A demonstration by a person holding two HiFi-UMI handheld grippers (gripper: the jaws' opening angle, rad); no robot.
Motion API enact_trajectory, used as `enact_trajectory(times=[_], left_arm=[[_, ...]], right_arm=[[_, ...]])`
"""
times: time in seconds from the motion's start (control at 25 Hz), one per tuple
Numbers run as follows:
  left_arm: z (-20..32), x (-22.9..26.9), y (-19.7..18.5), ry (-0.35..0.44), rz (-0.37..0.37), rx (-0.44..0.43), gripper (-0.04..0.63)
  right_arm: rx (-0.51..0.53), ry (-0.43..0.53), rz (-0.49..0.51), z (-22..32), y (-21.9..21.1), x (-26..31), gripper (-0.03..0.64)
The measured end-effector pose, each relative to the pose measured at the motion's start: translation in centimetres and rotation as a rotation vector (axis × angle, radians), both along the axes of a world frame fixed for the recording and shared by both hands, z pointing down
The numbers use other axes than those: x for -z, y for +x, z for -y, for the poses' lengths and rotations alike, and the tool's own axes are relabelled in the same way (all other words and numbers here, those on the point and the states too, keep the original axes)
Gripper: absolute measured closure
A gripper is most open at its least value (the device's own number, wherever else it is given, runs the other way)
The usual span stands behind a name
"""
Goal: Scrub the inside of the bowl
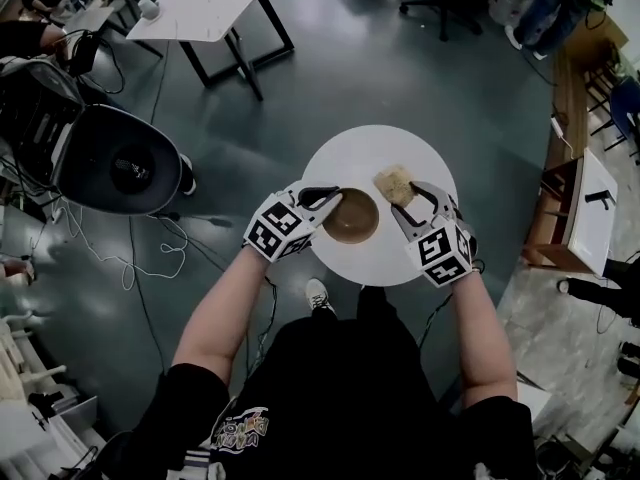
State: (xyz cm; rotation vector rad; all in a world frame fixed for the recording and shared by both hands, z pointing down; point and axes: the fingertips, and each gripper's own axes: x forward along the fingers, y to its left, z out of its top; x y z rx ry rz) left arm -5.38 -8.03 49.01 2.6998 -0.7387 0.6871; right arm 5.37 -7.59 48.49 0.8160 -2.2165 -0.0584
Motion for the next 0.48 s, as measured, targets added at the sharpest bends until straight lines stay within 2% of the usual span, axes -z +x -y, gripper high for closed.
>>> enact_trajectory(times=[0.08,0.16,0.28,0.48], left_arm=[[-1.1,0.5,1.0,0.007,-0.003,-0.114,0.575],[-1.5,0.7,1.4,0.014,0.007,-0.170,0.575],[-1.7,0.9,1.6,0.024,0.012,-0.204,0.575],[-1.7,0.8,1.7,0.014,-0.009,-0.210,0.575]], right_arm=[[0.109,0.020,-0.002,-0.1,-1.0,0.1,0.396],[0.199,0.039,-0.037,-0.3,-2.0,-0.1,0.397],[0.267,0.048,-0.049,-0.8,-3.3,-0.2,0.396],[0.290,0.031,-0.044,-0.9,-3.7,-0.5,0.396]])
